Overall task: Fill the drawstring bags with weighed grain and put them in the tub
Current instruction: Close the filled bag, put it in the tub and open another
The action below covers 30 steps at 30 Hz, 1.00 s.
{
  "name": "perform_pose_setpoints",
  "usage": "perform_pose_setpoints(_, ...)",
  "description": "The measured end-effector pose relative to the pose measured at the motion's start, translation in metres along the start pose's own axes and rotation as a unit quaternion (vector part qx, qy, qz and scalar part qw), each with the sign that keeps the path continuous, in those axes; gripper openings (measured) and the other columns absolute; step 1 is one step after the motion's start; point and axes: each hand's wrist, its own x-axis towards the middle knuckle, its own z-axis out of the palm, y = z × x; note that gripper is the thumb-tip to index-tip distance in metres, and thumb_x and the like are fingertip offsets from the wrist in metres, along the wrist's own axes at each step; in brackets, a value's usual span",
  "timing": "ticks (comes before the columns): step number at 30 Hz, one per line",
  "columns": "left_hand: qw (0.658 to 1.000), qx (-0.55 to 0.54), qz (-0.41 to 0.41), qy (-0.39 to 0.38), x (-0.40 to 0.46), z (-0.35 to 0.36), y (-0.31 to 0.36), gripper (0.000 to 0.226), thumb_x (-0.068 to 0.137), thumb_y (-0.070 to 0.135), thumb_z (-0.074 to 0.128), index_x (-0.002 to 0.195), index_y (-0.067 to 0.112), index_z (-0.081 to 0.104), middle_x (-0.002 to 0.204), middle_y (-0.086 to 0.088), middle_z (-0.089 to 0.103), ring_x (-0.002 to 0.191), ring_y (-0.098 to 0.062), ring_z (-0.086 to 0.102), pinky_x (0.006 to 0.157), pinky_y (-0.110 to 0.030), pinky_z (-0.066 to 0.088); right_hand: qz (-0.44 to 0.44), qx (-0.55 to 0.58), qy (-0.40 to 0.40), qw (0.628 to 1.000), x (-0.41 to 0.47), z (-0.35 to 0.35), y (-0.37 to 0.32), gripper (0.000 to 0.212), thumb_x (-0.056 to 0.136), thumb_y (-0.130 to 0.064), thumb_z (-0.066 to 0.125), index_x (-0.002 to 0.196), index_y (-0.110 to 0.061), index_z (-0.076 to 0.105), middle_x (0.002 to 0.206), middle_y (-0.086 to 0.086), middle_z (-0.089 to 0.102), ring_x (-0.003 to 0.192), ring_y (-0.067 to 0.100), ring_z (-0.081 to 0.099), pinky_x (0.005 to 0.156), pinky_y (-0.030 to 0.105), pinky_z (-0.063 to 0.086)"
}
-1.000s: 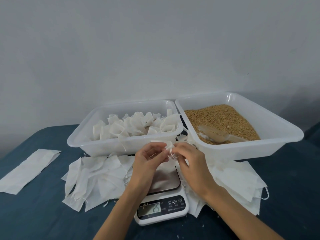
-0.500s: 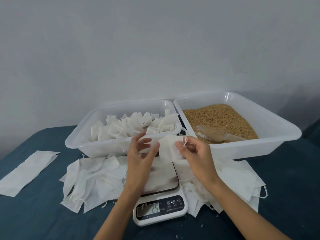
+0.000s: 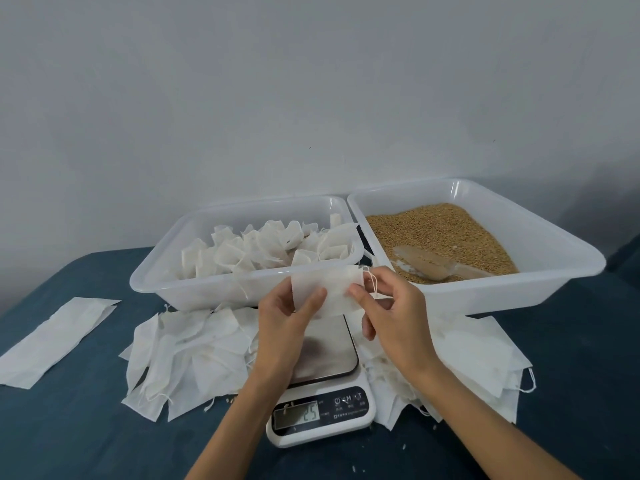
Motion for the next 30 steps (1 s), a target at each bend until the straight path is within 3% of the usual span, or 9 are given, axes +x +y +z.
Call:
perform_pose_setpoints(5,1.0,0.027,0.001,0.014,0.001,-0.001,-0.003,0.005,0.095,0.015,0.075,0.095,0.013,0.078,0.091,-0.014,0.078,0.084,-0.023,0.071,0.078,-0.035,0.056,0.033,0.017,-0.112,0.993,0.001,0.0,0.002,0.01,0.095,-0.03,0.071,0.098,-0.022,0.076,0.091,0.001,0.076,0.048,0.028,0.067,0.046,0.031,0.051)
perform_pose_setpoints(8,0.999,0.015,-0.006,0.032,0.004,-0.003,-0.007,0.009,0.099,0.015,0.07,0.099,0.009,0.077,0.092,-0.013,0.078,0.083,-0.022,0.07,0.074,-0.034,0.058,0.045,0.008,-0.083,0.995,0.001,0.001,0.004,0.018,0.099,-0.031,0.065,0.096,-0.014,0.072,0.084,0.004,0.077,0.046,0.029,0.068,0.044,0.033,0.05)
perform_pose_setpoints(11,0.998,0.008,-0.018,0.062,0.007,-0.004,-0.011,0.01,0.1,0.015,0.069,0.098,0.008,0.077,0.087,-0.008,0.076,0.076,-0.016,0.066,0.067,-0.027,0.055,0.048,0.032,-0.038,0.998,0.002,-0.003,0.002,0.018,0.098,-0.031,0.066,0.088,-0.018,0.073,0.061,0.005,0.071,0.045,0.03,0.067,0.045,0.031,0.049)
perform_pose_setpoints(13,0.997,0.004,-0.024,0.07,0.008,-0.006,-0.012,0.011,0.1,0.016,0.07,0.096,0.008,0.077,0.083,-0.009,0.075,0.069,-0.015,0.062,0.065,-0.027,0.054,0.026,0.029,-0.042,0.998,0.002,-0.004,-0.002,0.018,0.095,-0.033,0.07,0.08,-0.024,0.073,0.069,-0.002,0.071,0.045,0.027,0.066,0.045,0.031,0.048)
perform_pose_setpoints(17,0.996,-0.01,-0.03,0.087,0.01,-0.009,-0.013,0.01,0.099,0.018,0.072,0.094,0.011,0.078,0.081,-0.011,0.072,0.065,-0.016,0.059,0.066,-0.029,0.055,-0.057,-0.082,-0.022,0.995,0.0,-0.002,-0.001,0.009,0.091,-0.036,0.074,0.087,-0.029,0.07,0.092,-0.02,0.072,0.042,0.016,0.061,0.047,0.022,0.048)
perform_pose_setpoints(22,0.992,-0.041,-0.071,0.093,0.011,-0.009,-0.011,0.011,0.098,0.016,0.072,0.096,0.006,0.077,0.08,-0.007,0.07,0.063,-0.016,0.057,0.064,-0.027,0.054,-0.155,-0.172,-0.005,0.973,0.003,-0.004,0.004,0.015,0.095,-0.033,0.07,0.091,-0.019,0.075,0.097,-0.016,0.068,0.048,0.014,0.059,0.051,0.025,0.048)
perform_pose_setpoints(25,0.992,-0.051,-0.088,0.075,0.01,-0.006,-0.009,0.012,0.099,0.013,0.07,0.096,0.002,0.076,0.08,-0.009,0.068,0.061,-0.017,0.053,0.06,-0.026,0.052,-0.204,-0.171,-0.027,0.963,0.0,-0.001,0.006,0.015,0.096,-0.03,0.069,0.095,-0.018,0.078,0.107,-0.017,0.069,0.05,0.013,0.059,0.053,0.022,0.05)
perform_pose_setpoints(30,0.991,-0.051,-0.104,0.069,0.01,-0.006,-0.004,0.019,0.099,0.015,0.07,0.103,-0.004,0.074,0.081,-0.012,0.062,0.059,-0.019,0.049,0.061,-0.024,0.049,-0.167,-0.182,-0.084,0.965,-0.002,0.001,0.006,0.014,0.095,-0.04,0.066,0.095,-0.028,0.072,0.1,-0.023,0.072,0.049,0.012,0.06,0.053,0.021,0.048)
